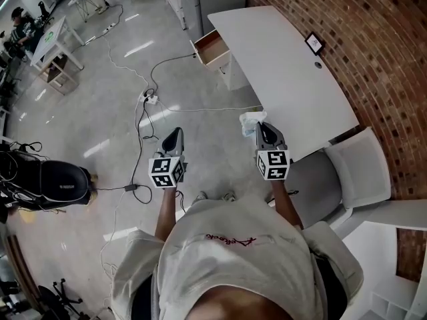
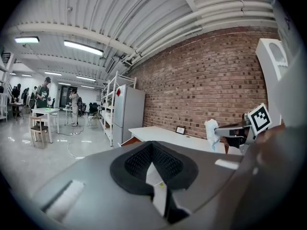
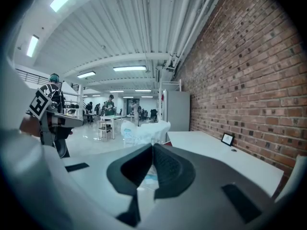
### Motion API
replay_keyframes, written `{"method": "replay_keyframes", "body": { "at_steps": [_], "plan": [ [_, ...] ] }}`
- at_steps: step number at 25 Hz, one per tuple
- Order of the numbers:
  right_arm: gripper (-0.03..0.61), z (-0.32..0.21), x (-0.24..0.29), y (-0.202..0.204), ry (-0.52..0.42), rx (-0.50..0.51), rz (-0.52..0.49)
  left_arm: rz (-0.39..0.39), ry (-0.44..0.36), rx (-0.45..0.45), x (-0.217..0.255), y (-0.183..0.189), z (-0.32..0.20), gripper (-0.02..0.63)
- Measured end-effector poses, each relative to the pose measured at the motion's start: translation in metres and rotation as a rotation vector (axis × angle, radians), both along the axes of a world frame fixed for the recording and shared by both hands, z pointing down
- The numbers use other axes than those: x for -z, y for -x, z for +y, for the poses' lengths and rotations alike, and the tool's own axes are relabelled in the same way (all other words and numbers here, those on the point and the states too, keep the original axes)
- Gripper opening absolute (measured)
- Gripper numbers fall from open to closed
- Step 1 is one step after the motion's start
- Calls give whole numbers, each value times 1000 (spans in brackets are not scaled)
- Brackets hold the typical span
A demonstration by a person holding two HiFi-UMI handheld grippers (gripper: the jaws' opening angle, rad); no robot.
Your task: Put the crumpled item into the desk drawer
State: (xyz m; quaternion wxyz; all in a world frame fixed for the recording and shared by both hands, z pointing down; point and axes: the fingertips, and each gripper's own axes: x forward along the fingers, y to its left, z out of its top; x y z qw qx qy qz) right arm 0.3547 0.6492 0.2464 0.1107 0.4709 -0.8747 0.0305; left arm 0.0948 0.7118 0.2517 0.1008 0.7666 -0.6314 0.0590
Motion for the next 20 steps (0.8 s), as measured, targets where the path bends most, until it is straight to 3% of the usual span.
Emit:
{"method": "replay_keyframes", "body": {
  "at_steps": [12,20],
  "plan": [
    [15,-15,-6,4,7,64,-19,-1,21,1,-7,-25,-7,9],
    [15,-56,-18,12,20,50,-2,8,23,-27,-22,-19,-58,9]
  ]
}}
